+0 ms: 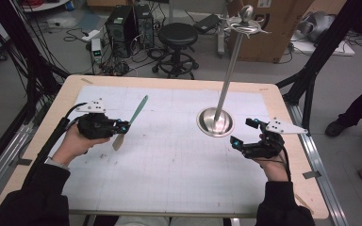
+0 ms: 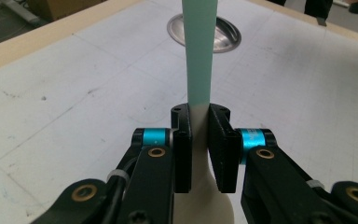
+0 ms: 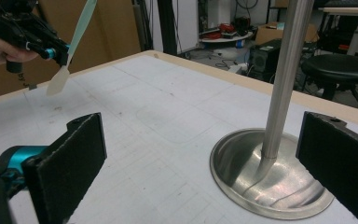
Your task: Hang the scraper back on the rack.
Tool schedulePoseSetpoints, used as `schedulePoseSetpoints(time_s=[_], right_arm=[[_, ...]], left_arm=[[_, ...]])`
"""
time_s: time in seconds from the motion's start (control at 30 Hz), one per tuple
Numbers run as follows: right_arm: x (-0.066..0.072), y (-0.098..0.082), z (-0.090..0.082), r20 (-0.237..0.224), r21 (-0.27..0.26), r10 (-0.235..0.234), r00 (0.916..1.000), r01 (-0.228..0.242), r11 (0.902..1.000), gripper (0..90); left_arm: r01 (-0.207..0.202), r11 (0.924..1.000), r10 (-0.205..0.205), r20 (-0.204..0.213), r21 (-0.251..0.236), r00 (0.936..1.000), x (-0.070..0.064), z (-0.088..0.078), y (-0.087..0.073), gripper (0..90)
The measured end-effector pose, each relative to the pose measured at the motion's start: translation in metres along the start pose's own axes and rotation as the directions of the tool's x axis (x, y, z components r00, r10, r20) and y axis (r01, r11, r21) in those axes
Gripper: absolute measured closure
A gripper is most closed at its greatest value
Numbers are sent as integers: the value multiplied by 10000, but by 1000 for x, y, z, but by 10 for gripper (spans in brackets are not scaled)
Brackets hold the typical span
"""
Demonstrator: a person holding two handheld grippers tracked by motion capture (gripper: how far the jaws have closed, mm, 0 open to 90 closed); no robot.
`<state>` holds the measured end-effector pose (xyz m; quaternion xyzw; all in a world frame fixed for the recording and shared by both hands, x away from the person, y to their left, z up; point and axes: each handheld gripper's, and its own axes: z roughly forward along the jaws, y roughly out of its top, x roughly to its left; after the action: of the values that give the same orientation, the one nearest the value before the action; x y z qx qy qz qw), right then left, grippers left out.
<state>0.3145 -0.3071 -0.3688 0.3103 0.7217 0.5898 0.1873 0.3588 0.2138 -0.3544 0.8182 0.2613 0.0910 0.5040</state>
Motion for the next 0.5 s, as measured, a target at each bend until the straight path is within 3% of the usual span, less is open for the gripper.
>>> schedulePoseSetpoints(time_s=[0.27,0.5], right_arm=[[0,0,0,-12,-13,20,10000,-20,10000,7],[0,0,0,-35,-43,25,10000,-26,10000,7]], left_arm=[[50,9982,-54,-68,-591,10000,-10,-2,6,804],[-581,9943,590,72,-892,9982,-30,5,31,804]])
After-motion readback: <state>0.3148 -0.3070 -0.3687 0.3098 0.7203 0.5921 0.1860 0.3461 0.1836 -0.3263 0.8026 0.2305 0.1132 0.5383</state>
